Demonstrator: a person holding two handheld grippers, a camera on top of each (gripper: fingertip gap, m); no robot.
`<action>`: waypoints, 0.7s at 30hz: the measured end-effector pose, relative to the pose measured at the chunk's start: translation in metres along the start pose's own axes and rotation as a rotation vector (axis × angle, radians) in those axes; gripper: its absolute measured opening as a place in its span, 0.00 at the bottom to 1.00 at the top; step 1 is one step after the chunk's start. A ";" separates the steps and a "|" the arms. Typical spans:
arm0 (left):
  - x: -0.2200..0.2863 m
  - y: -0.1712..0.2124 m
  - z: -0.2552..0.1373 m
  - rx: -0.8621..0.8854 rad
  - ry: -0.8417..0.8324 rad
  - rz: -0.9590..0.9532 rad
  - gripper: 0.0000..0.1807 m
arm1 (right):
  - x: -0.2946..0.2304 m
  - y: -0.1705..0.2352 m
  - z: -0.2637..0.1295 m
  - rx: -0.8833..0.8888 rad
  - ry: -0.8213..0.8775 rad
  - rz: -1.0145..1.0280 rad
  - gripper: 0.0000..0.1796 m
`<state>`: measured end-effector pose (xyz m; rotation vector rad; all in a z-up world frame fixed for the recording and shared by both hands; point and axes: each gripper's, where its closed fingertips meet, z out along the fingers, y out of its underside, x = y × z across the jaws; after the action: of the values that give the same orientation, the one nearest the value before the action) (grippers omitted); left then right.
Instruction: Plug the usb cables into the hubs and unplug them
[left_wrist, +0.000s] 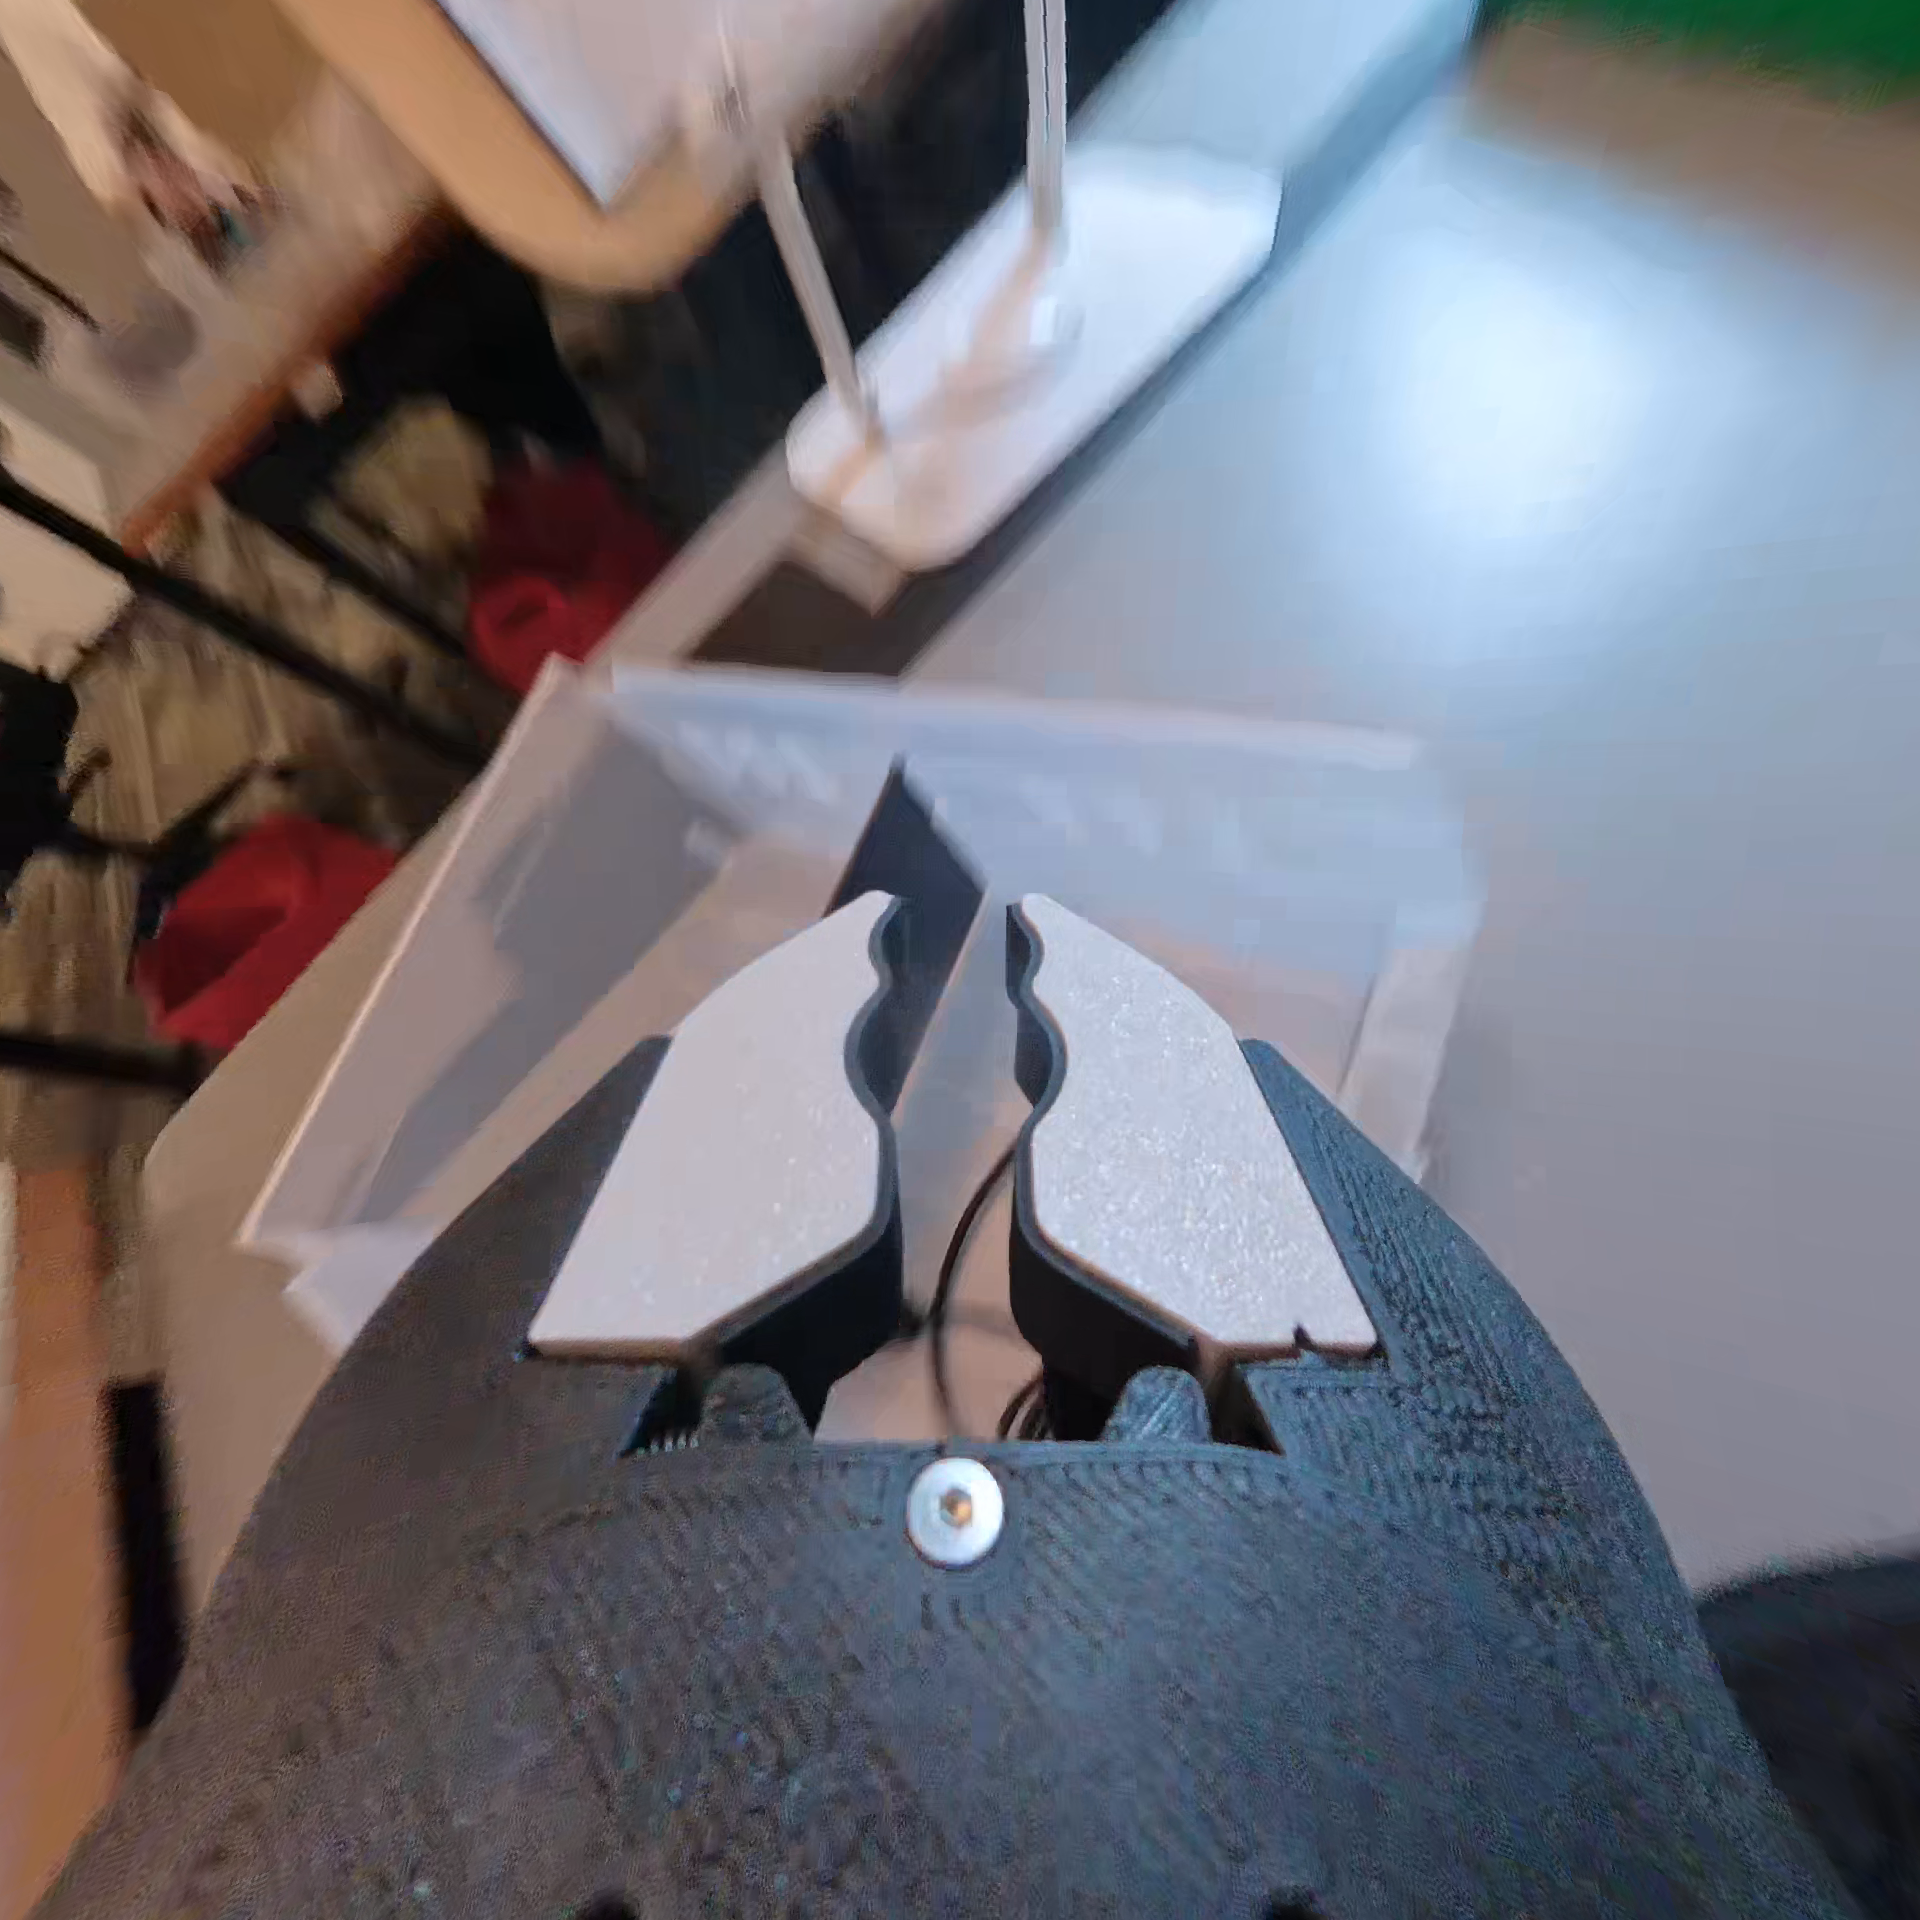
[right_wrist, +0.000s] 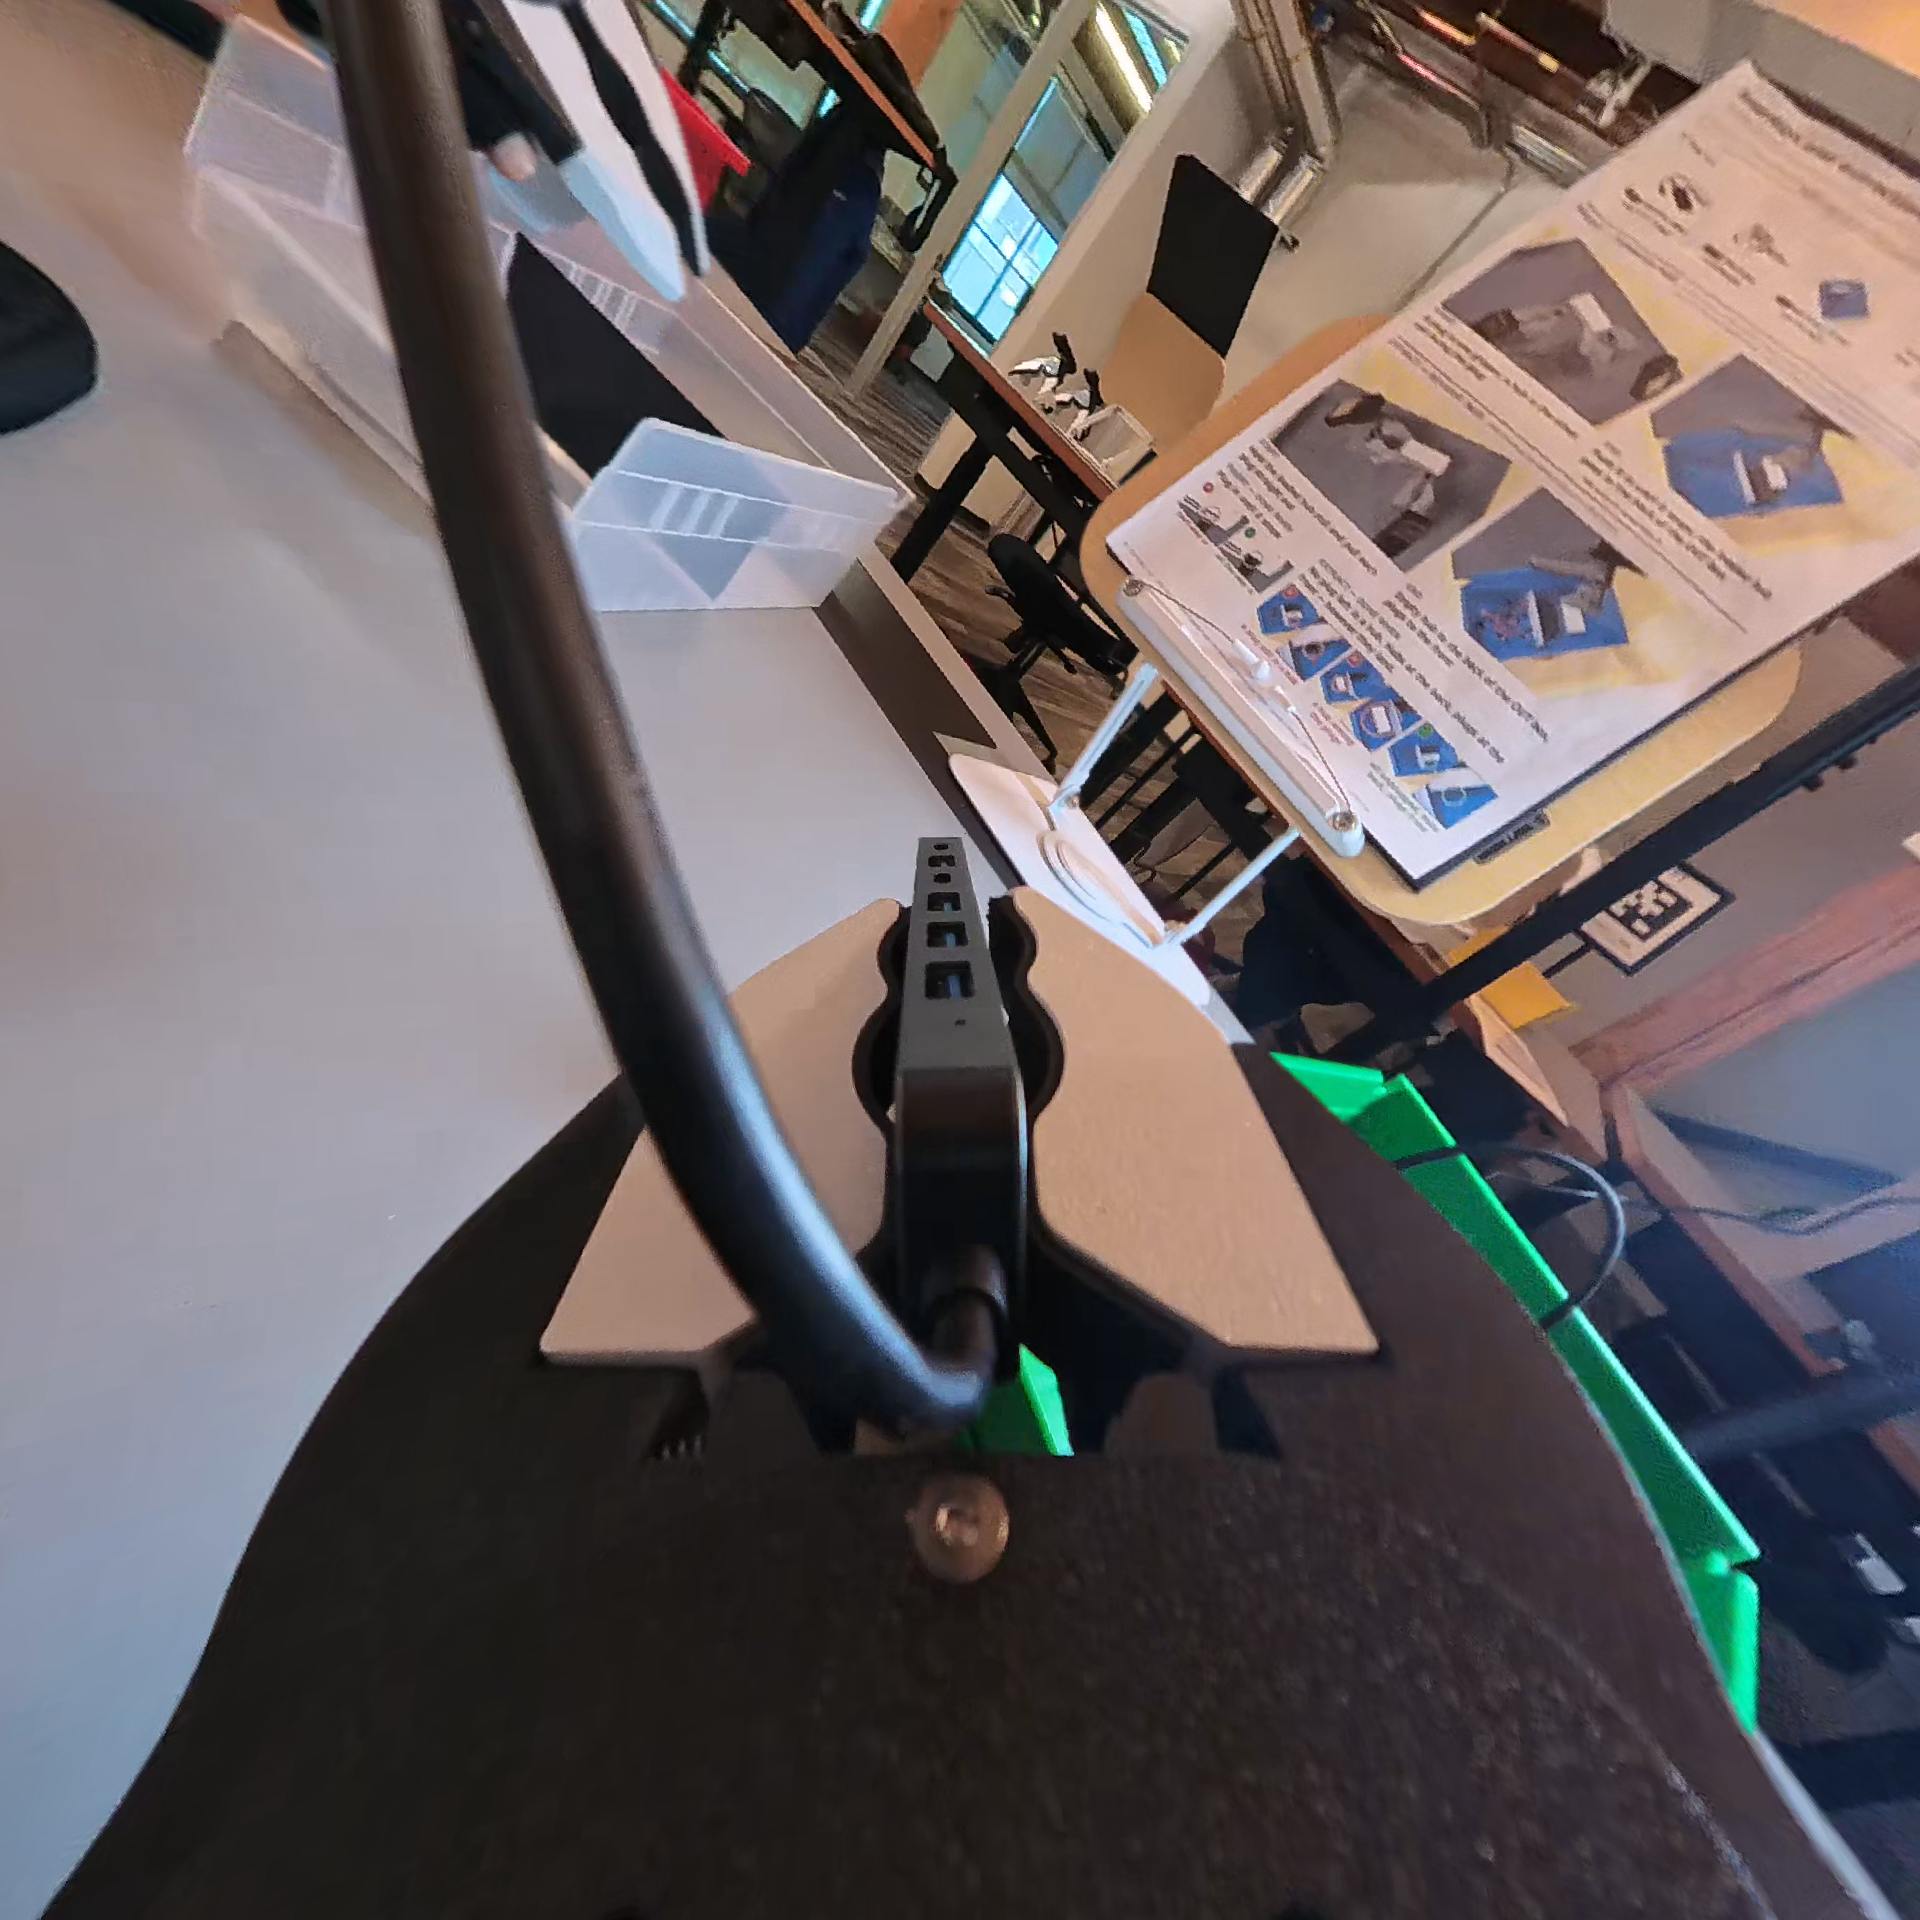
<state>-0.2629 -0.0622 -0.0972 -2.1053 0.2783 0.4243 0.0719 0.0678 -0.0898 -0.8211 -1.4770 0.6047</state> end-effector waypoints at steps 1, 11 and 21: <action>-0.008 0.016 0.000 -0.120 0.014 0.040 0.11 | 0.002 0.003 0.000 -0.004 0.001 0.020 0.08; -0.034 0.146 -0.002 -0.996 0.302 0.511 0.15 | 0.004 0.008 -0.003 -0.003 -0.013 0.081 0.08; -0.027 0.154 0.008 -1.004 0.364 0.726 0.06 | 0.005 0.013 -0.005 -0.008 -0.020 0.087 0.08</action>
<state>-0.3441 -0.1368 -0.2080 -3.0209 1.2798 0.6883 0.0785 0.0792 -0.0962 -0.8907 -1.4684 0.6740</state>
